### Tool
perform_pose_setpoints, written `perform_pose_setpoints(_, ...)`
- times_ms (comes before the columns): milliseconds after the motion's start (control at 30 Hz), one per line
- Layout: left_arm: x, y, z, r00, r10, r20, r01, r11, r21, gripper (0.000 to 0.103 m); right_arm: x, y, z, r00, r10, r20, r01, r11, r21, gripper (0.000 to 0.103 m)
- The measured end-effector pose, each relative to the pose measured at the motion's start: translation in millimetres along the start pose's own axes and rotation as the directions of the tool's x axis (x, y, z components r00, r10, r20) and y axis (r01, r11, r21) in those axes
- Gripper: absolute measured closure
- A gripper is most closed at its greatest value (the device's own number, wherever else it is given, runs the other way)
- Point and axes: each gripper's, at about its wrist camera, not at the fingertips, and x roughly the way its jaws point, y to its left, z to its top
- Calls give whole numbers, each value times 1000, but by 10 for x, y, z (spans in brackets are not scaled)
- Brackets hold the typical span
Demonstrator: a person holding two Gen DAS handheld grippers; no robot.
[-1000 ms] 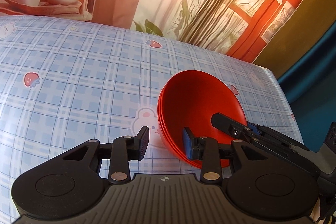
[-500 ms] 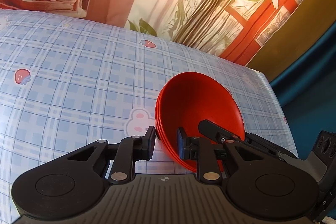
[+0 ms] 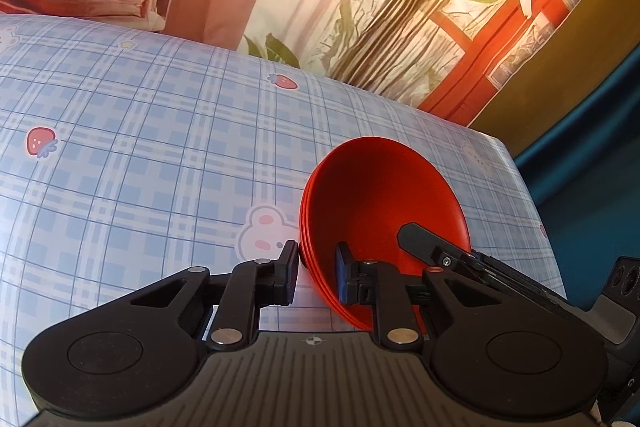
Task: Organize plates and bowls
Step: 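Carry the nested red bowls with the left tool toward the stacked plates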
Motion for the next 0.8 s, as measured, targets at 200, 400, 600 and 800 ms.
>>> perform_pose_setpoints(200, -15, -12, -22, 1000, 7, 5, -7, 1000, 2, 83, -98, -54, 57, 1000, 0, 29, -2, 999, 50, 85)
perform_pose_setpoints(400, -40, -17, -31, 1000, 10, 4, -10, 1000, 0, 83, -110, -76, 42, 1000, -5, 14, 4, 996, 90, 86)
perform_pose_setpoints(600, -51, -10, -43, 1000, 18, 3, -18, 1000, -5, 84, -90, -45, 7, 1000, 4, -9, -3, 993, 121, 84)
perform_pose_setpoints(800, -63, -8, -59, 1000, 15, -2, -15, 1000, -7, 85, -99, -41, -16, 1000, -3, -5, 4, 991, 133, 86)
